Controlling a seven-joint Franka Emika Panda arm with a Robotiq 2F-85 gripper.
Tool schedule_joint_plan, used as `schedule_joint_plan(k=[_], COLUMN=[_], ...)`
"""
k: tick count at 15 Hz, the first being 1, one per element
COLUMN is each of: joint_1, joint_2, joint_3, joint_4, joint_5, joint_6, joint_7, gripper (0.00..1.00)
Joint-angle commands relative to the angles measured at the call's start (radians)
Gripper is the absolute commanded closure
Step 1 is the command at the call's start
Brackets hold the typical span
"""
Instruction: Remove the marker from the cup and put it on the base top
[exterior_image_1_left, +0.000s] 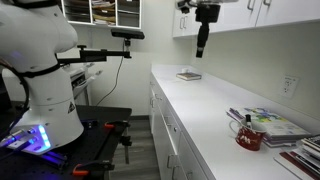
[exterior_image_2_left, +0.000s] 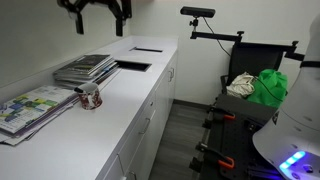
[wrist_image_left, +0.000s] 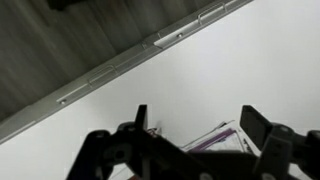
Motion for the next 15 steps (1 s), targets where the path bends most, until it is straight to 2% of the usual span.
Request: schedule_joint_plan(k=[1,6,11,12,15], joint_1=[-0.013,-0.005,0.011,0.005,0.007], joint_2=[0.178,0.383,0.444,0.434,0.438], joint_3=[-0.041,-0.111,-0.143,-0.139,-0.142], joint_4=[0.089,0.25,0.338,0.318,0.33], joint_5=[0.019,0.071,0.151,0.123,0.132], joint_6=[0.06,0.075,0.104,0.097,0.097], joint_7=[0.122,0.291,0.494,0.415,0.466], gripper=[0.0,0.0,0.0,0.0,0.0])
